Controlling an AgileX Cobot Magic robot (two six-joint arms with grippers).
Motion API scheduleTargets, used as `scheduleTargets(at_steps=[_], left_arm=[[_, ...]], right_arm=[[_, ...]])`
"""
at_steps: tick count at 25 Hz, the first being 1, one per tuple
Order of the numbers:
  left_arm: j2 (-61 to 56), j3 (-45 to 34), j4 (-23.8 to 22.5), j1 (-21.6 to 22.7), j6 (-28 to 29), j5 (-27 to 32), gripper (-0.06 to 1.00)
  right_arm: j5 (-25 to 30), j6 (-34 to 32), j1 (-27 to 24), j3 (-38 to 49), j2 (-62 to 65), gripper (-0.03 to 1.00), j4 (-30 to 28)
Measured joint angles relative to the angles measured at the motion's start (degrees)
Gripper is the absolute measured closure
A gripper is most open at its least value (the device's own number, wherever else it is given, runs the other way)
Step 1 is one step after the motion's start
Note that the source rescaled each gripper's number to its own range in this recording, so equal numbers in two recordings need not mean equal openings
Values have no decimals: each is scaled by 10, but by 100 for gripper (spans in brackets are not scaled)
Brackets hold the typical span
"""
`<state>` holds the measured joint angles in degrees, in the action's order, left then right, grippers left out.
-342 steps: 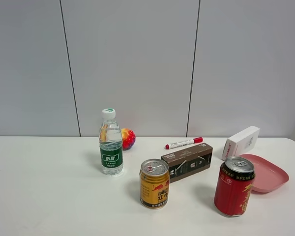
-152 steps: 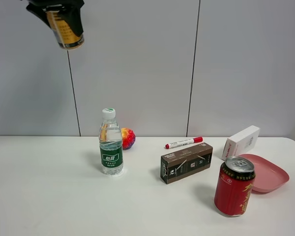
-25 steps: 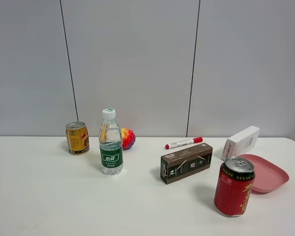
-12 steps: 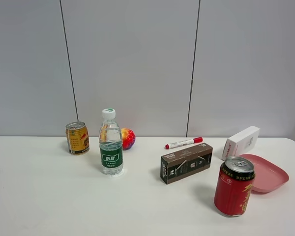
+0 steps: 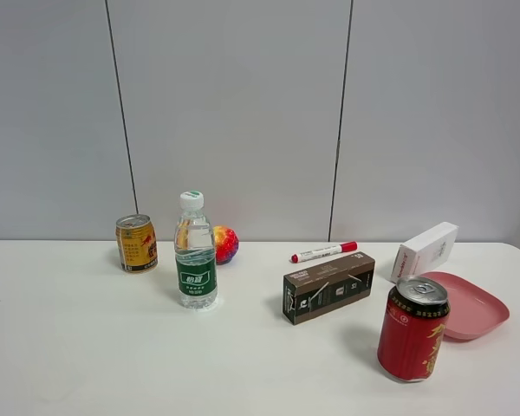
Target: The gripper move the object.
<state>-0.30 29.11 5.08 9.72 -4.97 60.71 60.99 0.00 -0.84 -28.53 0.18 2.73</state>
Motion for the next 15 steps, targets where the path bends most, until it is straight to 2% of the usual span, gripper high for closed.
scheduleTargets(at_steps=[15], left_arm=[[0,0,1,0,1,0,49]], right_arm=[[0,0,0,0,0,-3,0]])
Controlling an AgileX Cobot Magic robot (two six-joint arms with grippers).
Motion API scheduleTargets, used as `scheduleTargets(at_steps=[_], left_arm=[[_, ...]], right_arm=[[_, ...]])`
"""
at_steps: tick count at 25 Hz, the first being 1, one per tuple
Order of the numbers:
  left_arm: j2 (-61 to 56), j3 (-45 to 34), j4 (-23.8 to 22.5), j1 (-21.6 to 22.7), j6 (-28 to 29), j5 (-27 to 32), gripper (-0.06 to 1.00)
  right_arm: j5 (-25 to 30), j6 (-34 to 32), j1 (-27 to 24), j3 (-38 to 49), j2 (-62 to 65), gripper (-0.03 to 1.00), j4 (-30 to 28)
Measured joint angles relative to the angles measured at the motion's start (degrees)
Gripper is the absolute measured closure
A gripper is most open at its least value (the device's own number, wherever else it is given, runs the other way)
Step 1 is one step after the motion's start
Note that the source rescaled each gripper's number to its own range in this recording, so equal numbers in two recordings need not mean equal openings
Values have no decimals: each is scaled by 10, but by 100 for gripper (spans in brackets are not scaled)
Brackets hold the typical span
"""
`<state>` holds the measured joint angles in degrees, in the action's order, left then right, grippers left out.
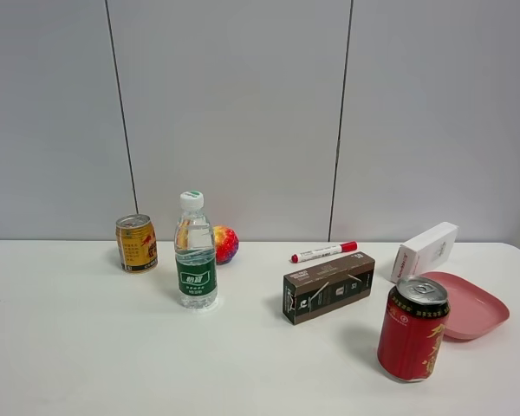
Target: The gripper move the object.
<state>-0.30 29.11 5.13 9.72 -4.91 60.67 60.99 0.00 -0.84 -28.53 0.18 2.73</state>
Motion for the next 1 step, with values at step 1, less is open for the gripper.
scheduleTargets(at_steps=[1], left_arm=[[0,0,0,0,0,0,49]], right_arm=[[0,0,0,0,0,-3,0]])
